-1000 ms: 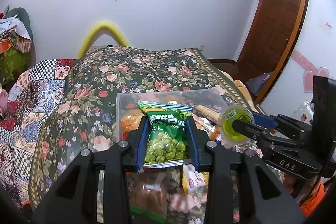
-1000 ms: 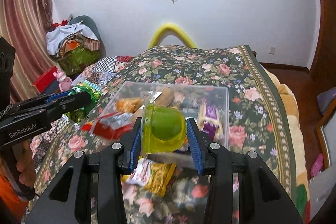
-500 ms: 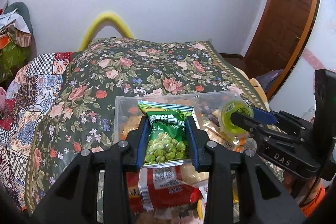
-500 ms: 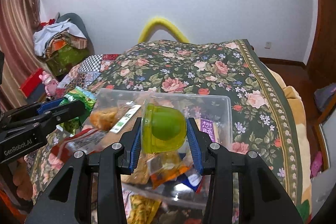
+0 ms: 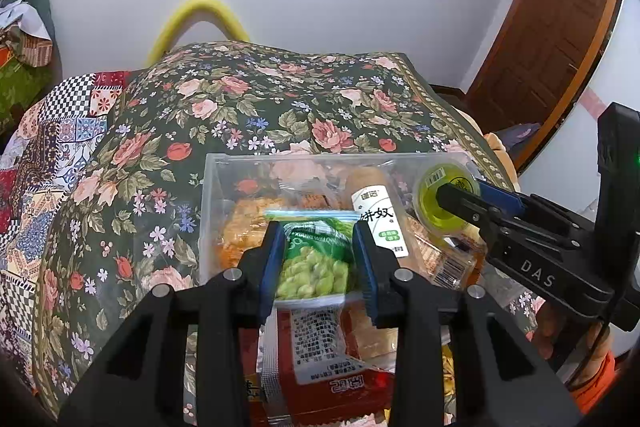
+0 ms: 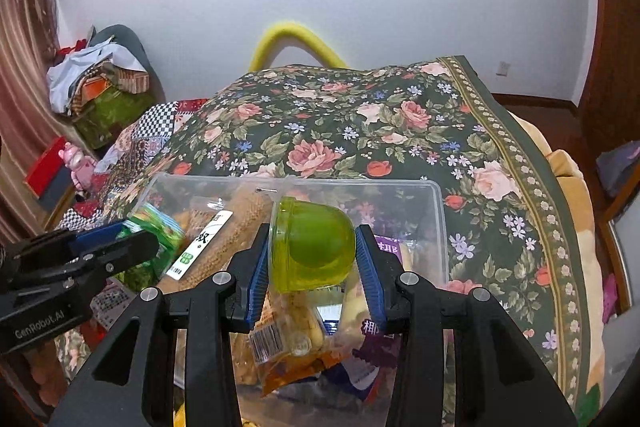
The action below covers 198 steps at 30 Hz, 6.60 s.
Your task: Organize snacks
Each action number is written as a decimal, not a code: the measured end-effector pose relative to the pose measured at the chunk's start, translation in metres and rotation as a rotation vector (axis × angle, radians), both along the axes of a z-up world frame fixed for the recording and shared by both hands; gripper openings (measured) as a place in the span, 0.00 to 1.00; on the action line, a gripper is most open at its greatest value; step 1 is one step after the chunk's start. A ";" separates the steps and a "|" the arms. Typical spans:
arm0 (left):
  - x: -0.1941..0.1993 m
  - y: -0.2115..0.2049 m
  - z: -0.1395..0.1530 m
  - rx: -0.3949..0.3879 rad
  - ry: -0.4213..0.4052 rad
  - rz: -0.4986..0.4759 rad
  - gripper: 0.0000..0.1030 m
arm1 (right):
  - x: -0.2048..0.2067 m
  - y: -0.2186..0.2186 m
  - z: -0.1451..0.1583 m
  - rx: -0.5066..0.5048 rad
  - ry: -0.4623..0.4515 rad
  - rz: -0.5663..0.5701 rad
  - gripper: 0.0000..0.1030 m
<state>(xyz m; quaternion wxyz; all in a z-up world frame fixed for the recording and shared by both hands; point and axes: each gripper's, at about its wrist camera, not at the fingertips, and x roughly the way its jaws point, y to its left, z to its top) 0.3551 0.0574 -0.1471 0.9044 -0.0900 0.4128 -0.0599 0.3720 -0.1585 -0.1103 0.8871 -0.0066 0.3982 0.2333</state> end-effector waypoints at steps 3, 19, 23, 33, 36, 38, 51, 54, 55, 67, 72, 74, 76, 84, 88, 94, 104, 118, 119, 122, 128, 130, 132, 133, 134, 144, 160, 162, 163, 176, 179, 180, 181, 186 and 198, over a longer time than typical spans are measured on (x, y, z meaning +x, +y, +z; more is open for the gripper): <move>-0.002 0.001 0.002 -0.003 0.002 0.002 0.39 | 0.002 0.000 -0.001 -0.014 0.009 -0.007 0.39; -0.064 0.008 0.050 0.054 -0.110 0.020 0.57 | -0.046 -0.005 0.036 -0.038 -0.080 0.062 0.50; -0.088 0.014 0.055 0.069 -0.114 0.026 0.59 | -0.065 -0.006 0.042 -0.032 -0.081 0.095 0.51; -0.137 0.026 0.033 0.045 -0.047 0.020 0.66 | -0.108 -0.011 0.025 -0.054 -0.033 0.153 0.68; -0.145 0.024 0.018 0.047 -0.012 0.013 0.67 | -0.113 -0.010 0.013 -0.068 0.000 0.154 0.73; -0.146 0.022 0.005 0.037 0.026 0.003 0.67 | -0.114 -0.009 0.001 -0.077 0.027 0.152 0.73; -0.117 0.005 -0.057 0.034 0.144 -0.024 0.67 | -0.100 0.015 -0.042 -0.099 0.145 0.166 0.73; -0.109 0.006 -0.068 0.024 0.161 -0.025 0.67 | -0.096 0.019 -0.047 -0.096 0.165 0.166 0.73; -0.106 0.006 -0.072 0.019 0.167 -0.027 0.67 | -0.096 0.019 -0.049 -0.095 0.170 0.166 0.73; -0.099 0.004 -0.089 0.006 0.152 -0.039 0.58 | -0.097 0.023 -0.063 -0.082 0.207 0.190 0.74; -0.110 -0.001 -0.082 0.007 0.148 -0.059 0.53 | -0.104 0.031 -0.060 -0.092 0.195 0.238 0.40; -0.116 -0.004 -0.078 0.009 0.144 -0.069 0.53 | -0.110 0.031 -0.057 -0.106 0.170 0.235 0.38; -0.125 -0.007 -0.072 0.022 0.133 -0.075 0.53 | -0.111 0.028 -0.054 -0.097 0.166 0.238 0.34; -0.150 -0.014 -0.038 0.035 0.073 -0.077 0.53 | -0.124 0.007 -0.030 -0.082 0.116 0.226 0.22; -0.160 -0.017 -0.016 0.035 0.034 -0.072 0.53 | -0.125 -0.002 -0.018 -0.068 0.097 0.210 0.22; -0.159 -0.019 0.018 0.043 -0.037 -0.067 0.53 | -0.130 -0.018 0.002 -0.040 0.054 0.187 0.22; -0.120 -0.036 0.067 0.048 -0.141 -0.066 0.53 | -0.110 -0.040 0.038 0.017 -0.046 0.125 0.22; -0.035 -0.035 0.058 0.026 -0.090 -0.019 0.53 | -0.045 -0.027 0.046 0.020 -0.095 0.069 0.22; -0.027 -0.036 0.055 0.033 -0.077 -0.022 0.53 | -0.041 -0.024 0.045 0.017 -0.090 0.068 0.22; -0.010 -0.039 0.047 0.045 -0.049 -0.026 0.53 | -0.029 -0.017 0.038 0.012 -0.068 0.070 0.22; 0.009 -0.041 0.029 0.049 0.005 -0.030 0.53 | -0.010 -0.009 0.020 0.031 0.013 0.094 0.22; 0.012 -0.040 0.024 0.044 0.019 -0.026 0.53 | -0.005 -0.008 0.014 0.035 0.033 0.097 0.23; 0.014 -0.038 0.021 0.031 0.021 -0.026 0.55 | -0.002 -0.008 0.008 0.045 0.059 0.102 0.25; 0.014 -0.037 0.021 0.027 0.021 -0.026 0.55 | -0.002 -0.008 0.007 0.050 0.065 0.102 0.25; 0.013 -0.036 0.021 0.028 0.022 -0.026 0.55 | -0.002 -0.008 0.007 0.050 0.067 0.100 0.25; -0.012 -0.032 0.040 0.022 -0.020 -0.026 0.56 | -0.018 -0.016 0.023 -0.026 0.002 0.067 0.60; -0.150 -0.031 0.144 0.098 -0.344 0.042 0.56 | -0.111 -0.051 0.121 0.042 -0.246 0.060 0.60; -0.170 -0.032 0.157 0.105 -0.391 0.050 0.56 | -0.124 -0.054 0.131 0.052 -0.276 0.060 0.60; -0.183 -0.033 0.164 0.111 -0.419 0.058 0.57 | -0.135 -0.057 0.139 0.058 -0.298 0.061 0.60; -0.287 -0.052 0.203 0.186 -0.660 0.134 0.98 | -0.223 -0.073 0.183 0.123 -0.485 0.026 0.91; -0.295 -0.055 0.203 0.181 -0.664 0.128 1.00 | -0.237 -0.075 0.186 0.130 -0.514 0.015 1.00; -0.298 -0.057 0.202 0.179 -0.664 0.125 1.00 | -0.241 -0.075 0.186 0.126 -0.526 0.008 1.00; -0.302 -0.058 0.202 0.179 -0.664 0.125 1.00 | -0.242 -0.074 0.185 0.122 -0.531 0.006 1.00; -0.310 -0.060 0.200 0.171 -0.660 0.126 1.00 | -0.251 -0.075 0.183 0.129 -0.527 0.007 1.00; -0.315 -0.064 0.198 0.158 -0.653 0.122 1.00 | -0.264 -0.082 0.179 0.138 -0.517 0.004 1.00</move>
